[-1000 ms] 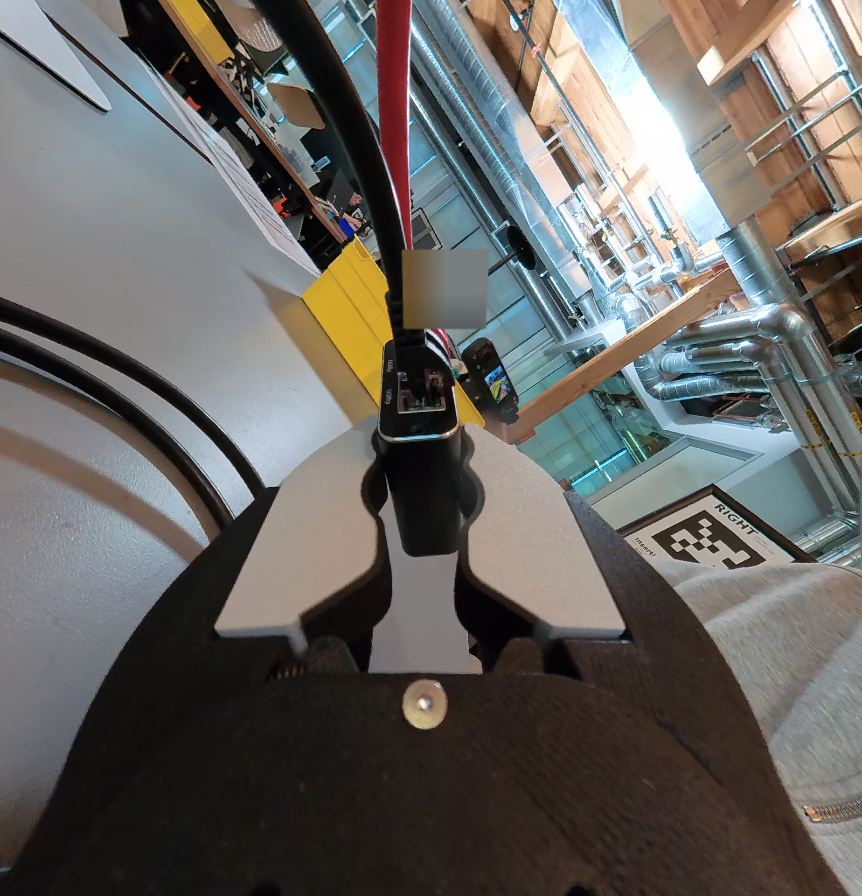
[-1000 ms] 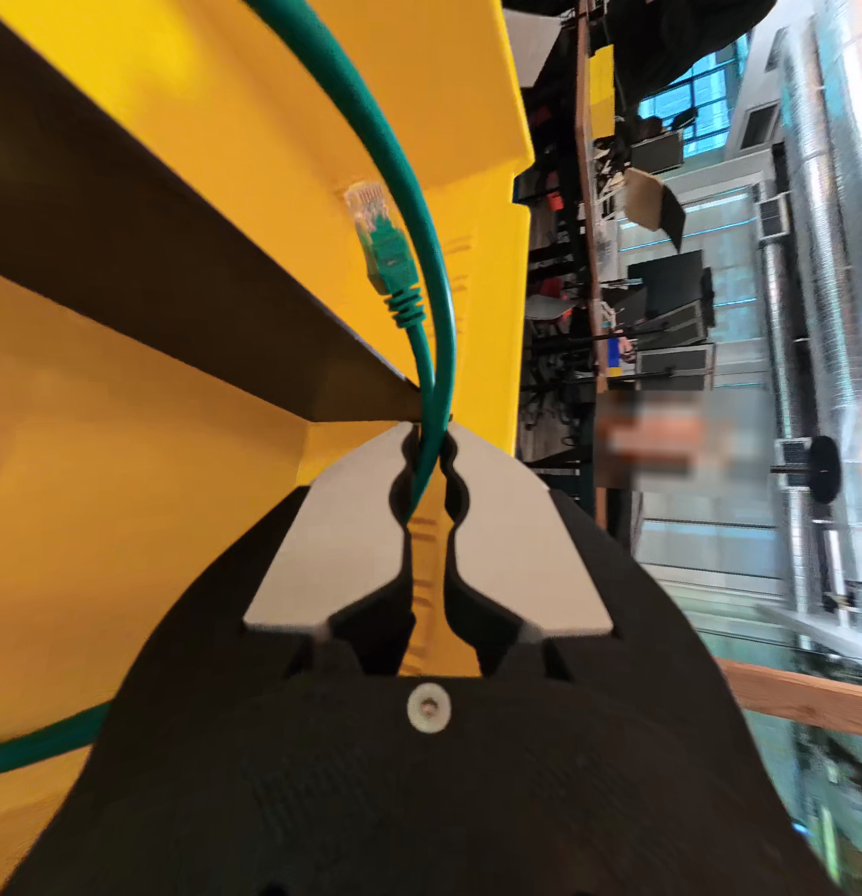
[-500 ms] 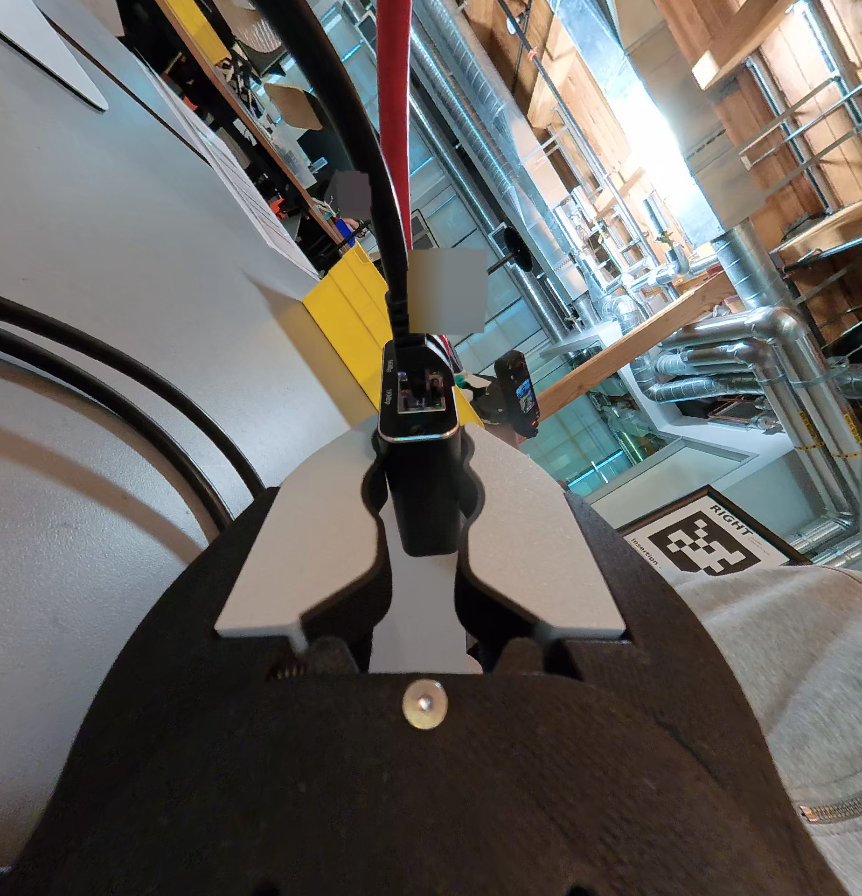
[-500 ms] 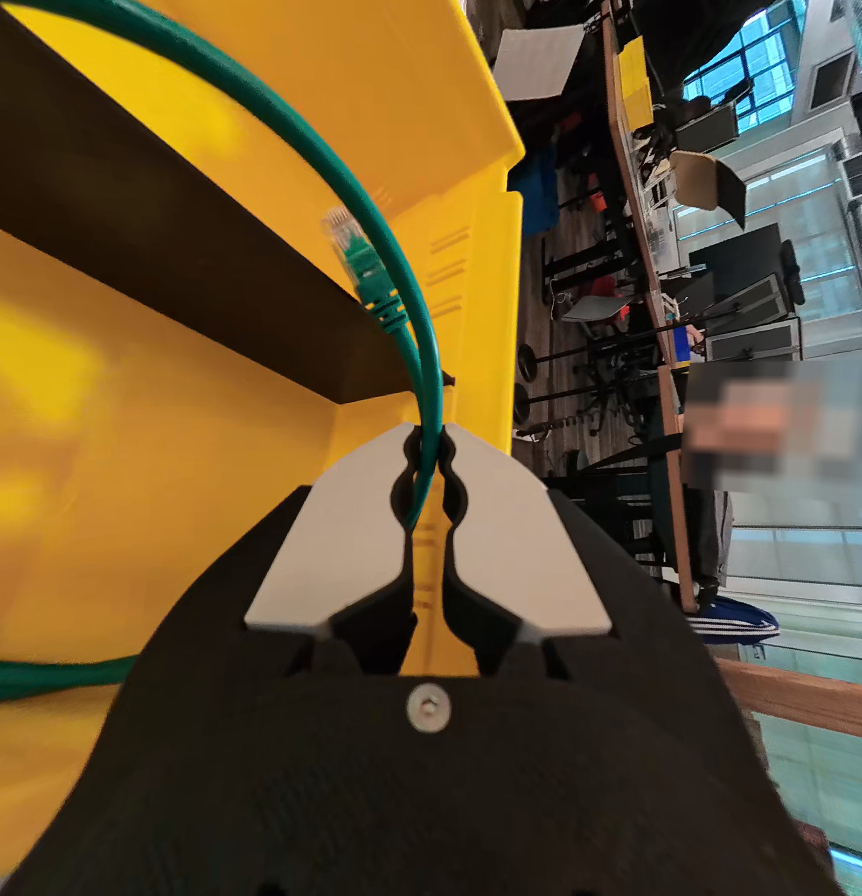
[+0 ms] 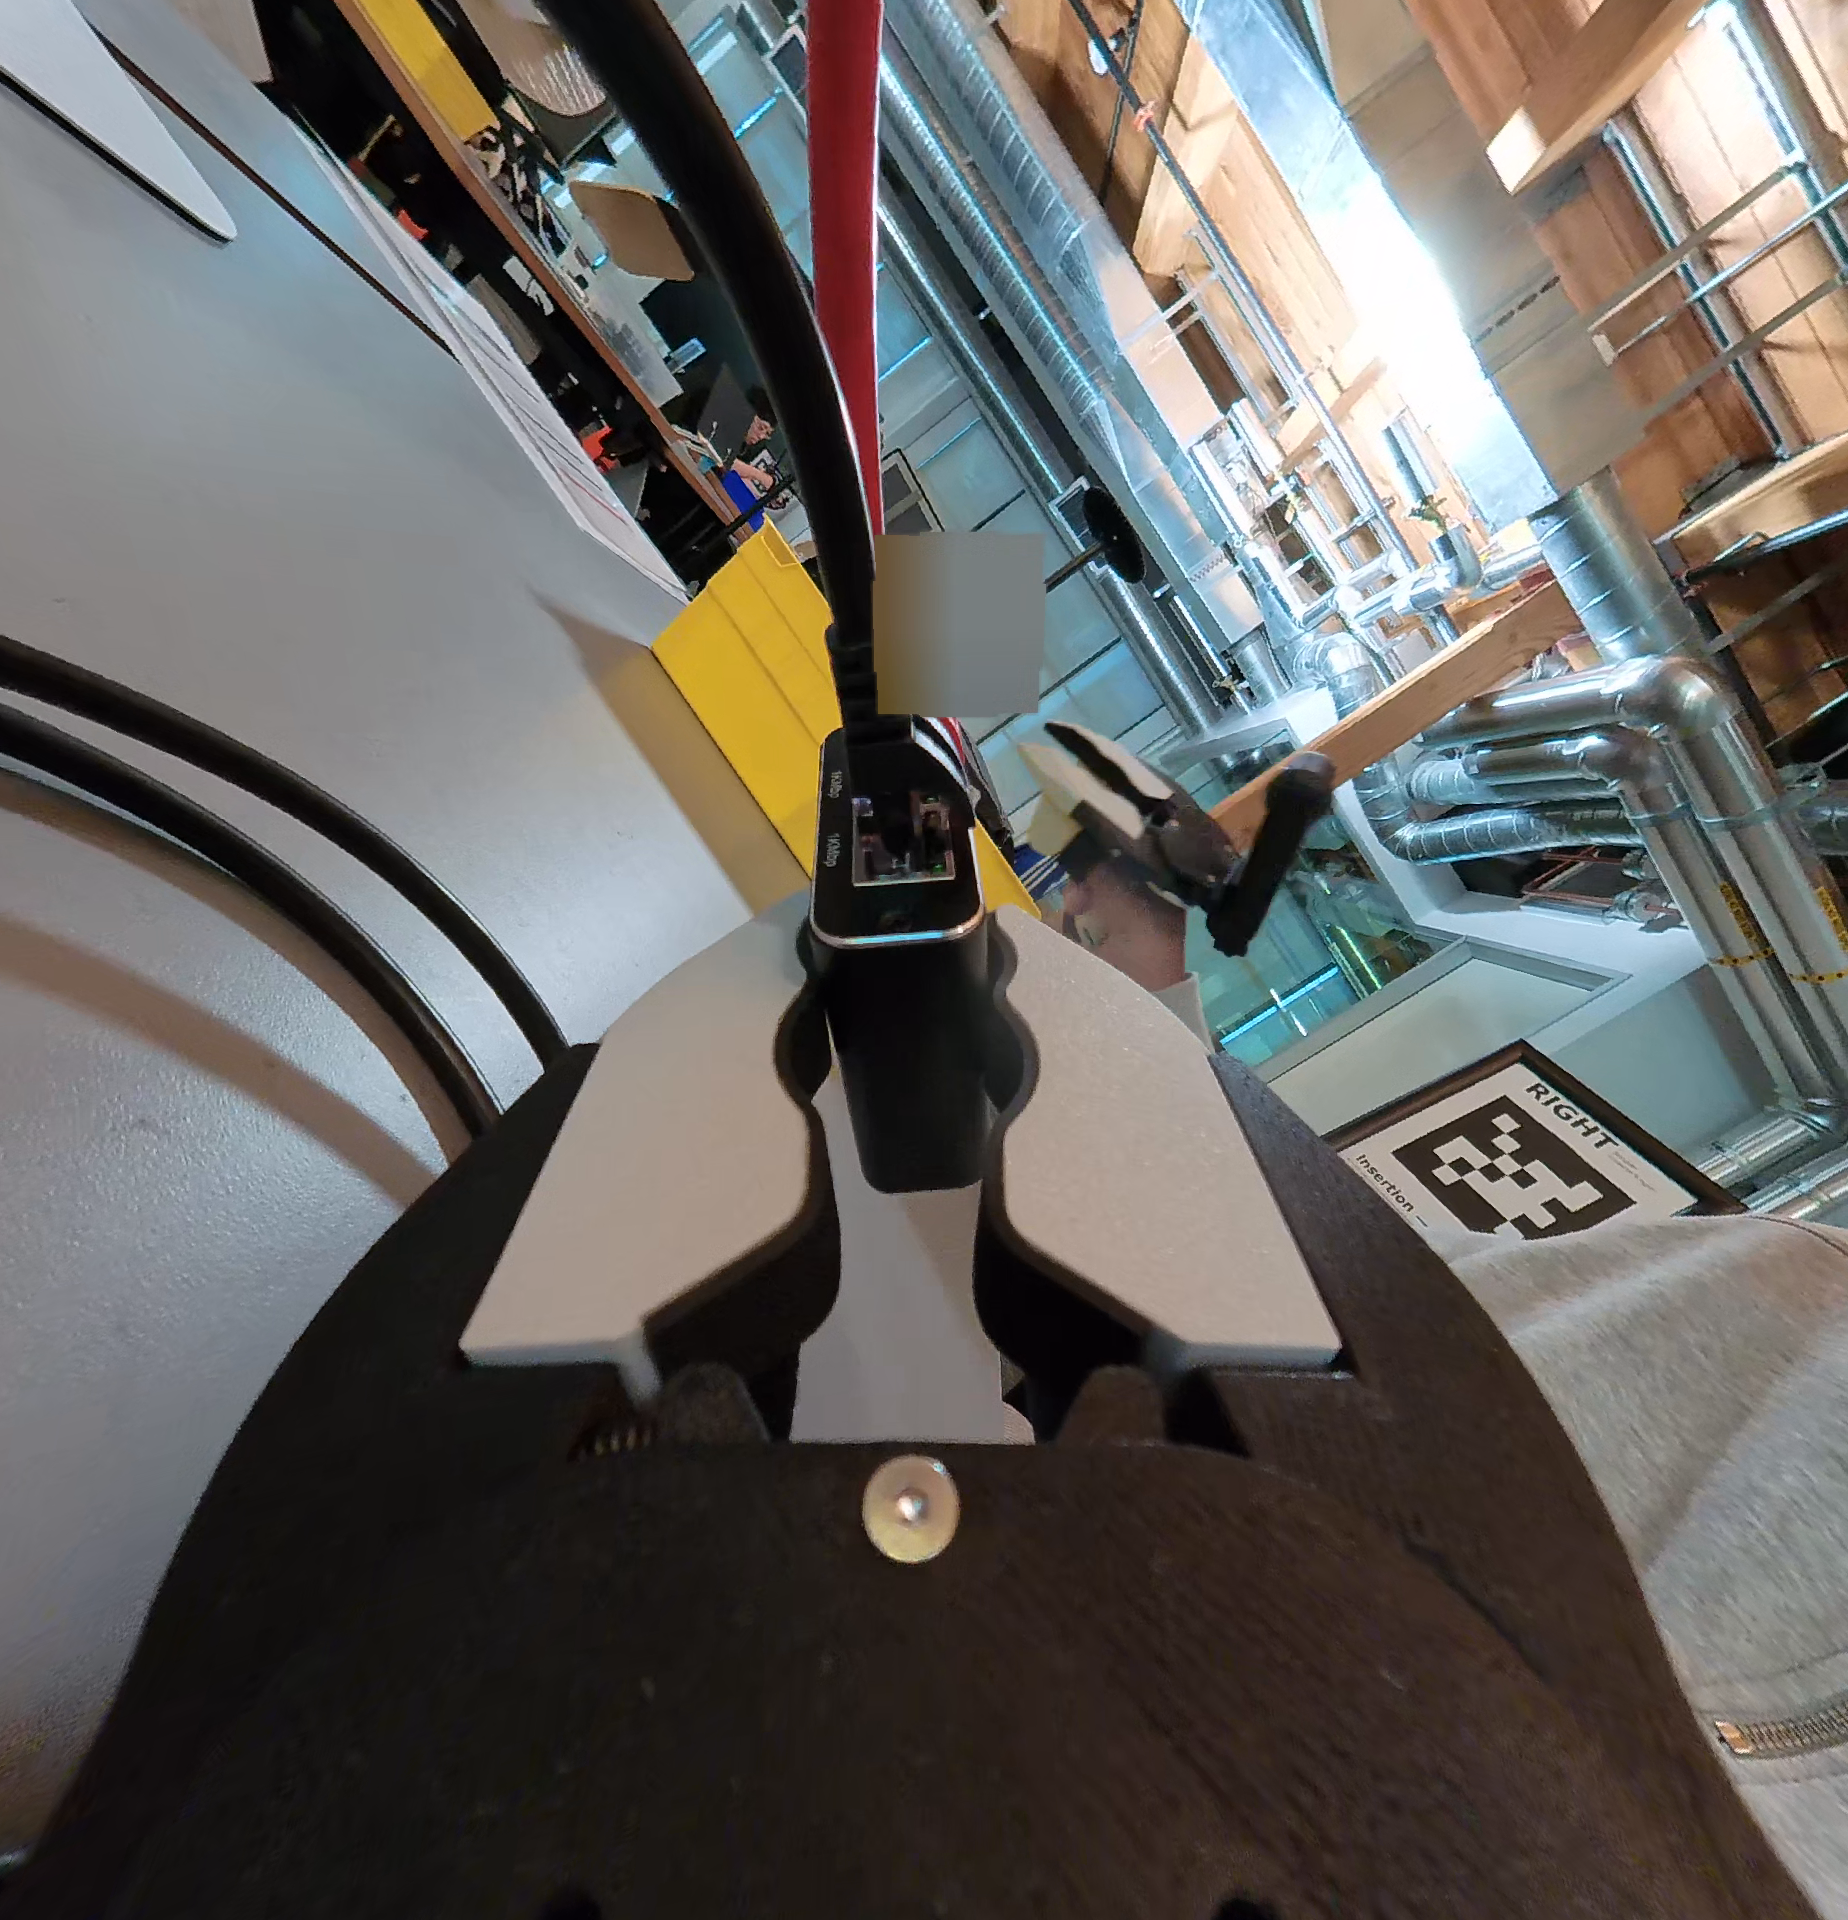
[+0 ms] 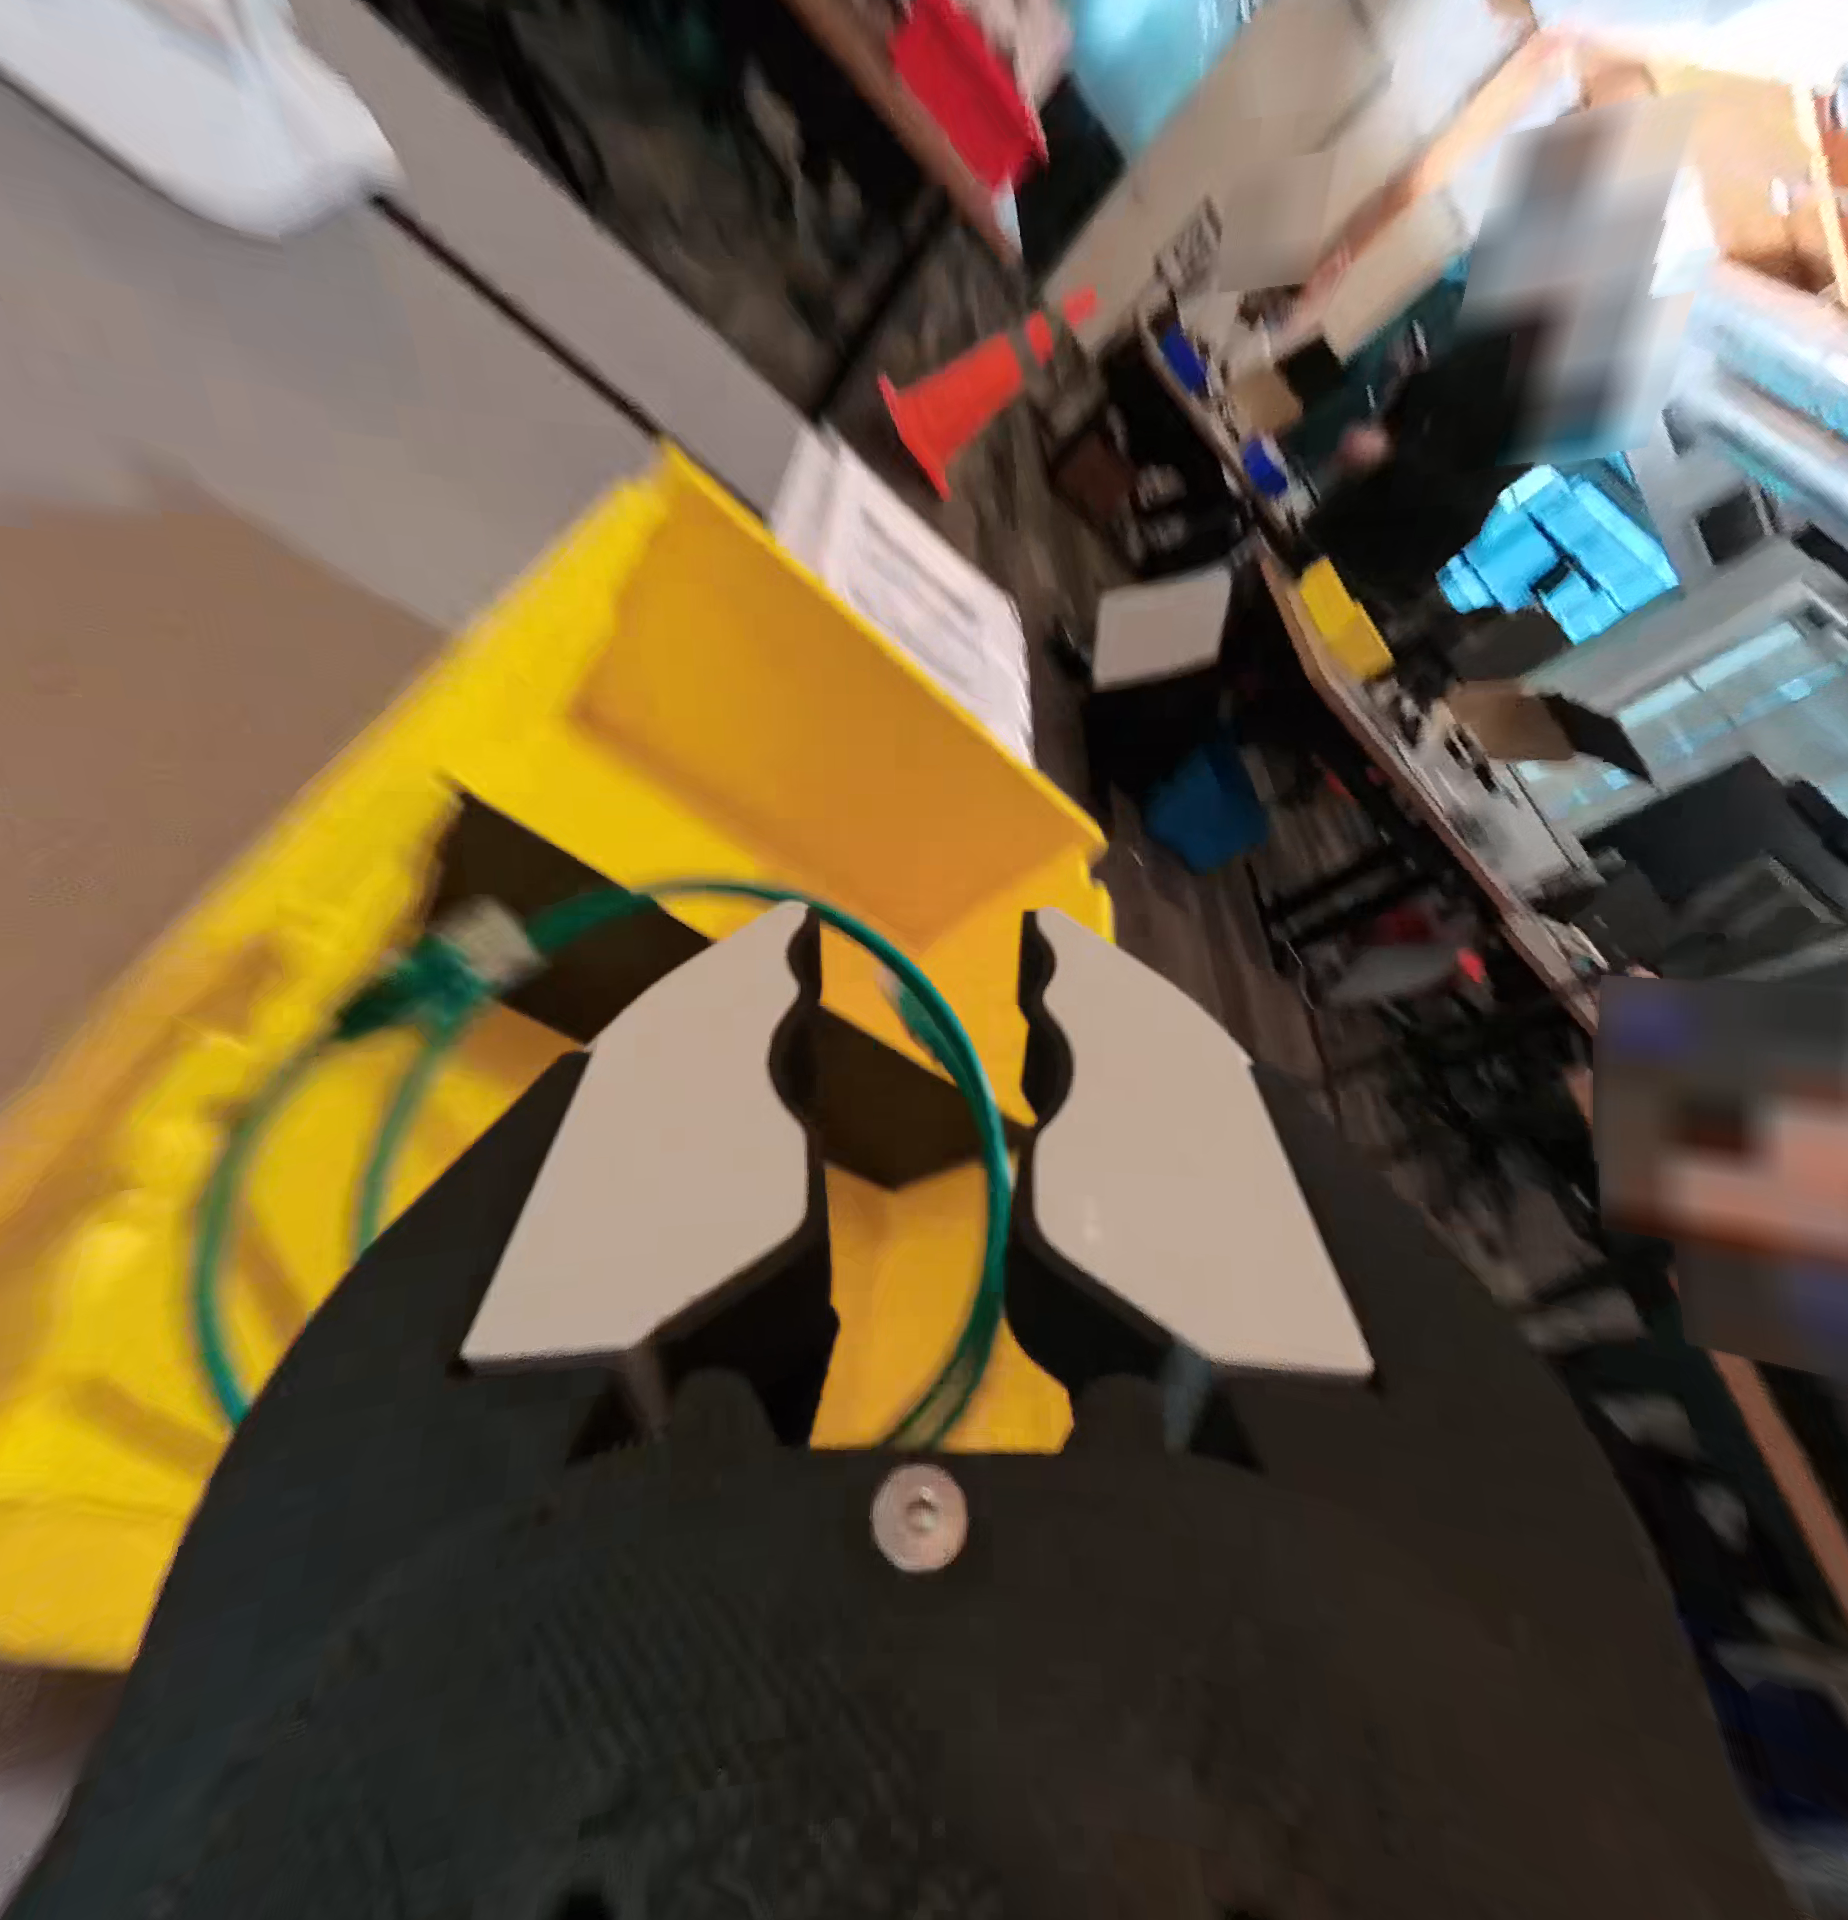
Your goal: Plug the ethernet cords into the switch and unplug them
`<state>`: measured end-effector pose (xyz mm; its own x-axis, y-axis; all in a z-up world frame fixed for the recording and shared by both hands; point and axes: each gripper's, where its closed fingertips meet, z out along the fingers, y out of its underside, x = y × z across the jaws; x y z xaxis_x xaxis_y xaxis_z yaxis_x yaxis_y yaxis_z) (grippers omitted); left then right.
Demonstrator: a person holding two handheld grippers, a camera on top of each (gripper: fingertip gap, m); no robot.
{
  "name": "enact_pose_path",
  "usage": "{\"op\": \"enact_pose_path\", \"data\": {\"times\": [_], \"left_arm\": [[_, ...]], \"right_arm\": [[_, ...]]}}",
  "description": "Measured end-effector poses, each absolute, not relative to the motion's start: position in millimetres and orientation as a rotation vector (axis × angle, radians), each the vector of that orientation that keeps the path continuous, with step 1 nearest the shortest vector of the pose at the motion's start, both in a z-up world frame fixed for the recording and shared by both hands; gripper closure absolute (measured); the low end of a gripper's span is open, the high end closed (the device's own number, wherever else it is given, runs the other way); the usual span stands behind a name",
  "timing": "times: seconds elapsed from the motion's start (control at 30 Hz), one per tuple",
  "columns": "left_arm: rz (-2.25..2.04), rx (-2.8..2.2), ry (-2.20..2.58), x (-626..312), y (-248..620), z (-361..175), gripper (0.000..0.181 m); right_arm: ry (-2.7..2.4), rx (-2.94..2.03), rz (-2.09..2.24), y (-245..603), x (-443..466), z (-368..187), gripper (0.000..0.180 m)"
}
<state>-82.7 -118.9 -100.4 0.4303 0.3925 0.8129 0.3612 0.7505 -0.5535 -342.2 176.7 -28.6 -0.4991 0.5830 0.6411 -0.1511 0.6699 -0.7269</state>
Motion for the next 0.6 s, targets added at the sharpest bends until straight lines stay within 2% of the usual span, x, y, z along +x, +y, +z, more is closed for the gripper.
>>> {"op": "enact_pose_path", "data": {"times": [0.17, 0.3, 0.47, 0.6], "left_arm": [[0.006, -0.825, -1.144, -82, -109, -101, 0.155], [-0.062, -0.930, -1.089, -77, -89, -100, 0.156], [-0.140, -1.112, -1.012, -66, -55, -96, 0.155], [-0.365, -1.369, -0.938, -40, -14, -108, 0.154]], "right_arm": [[-2.007, -0.112, 1.490, 68, -233, -6, 0.154], [-2.302, -0.029, 1.833, 1, -144, -38, 0.154], [-2.806, -0.225, 2.113, -34, -82, -89, 0.146], [-2.948, -0.454, 2.399, -39, -72, -83, 0.145]]}}
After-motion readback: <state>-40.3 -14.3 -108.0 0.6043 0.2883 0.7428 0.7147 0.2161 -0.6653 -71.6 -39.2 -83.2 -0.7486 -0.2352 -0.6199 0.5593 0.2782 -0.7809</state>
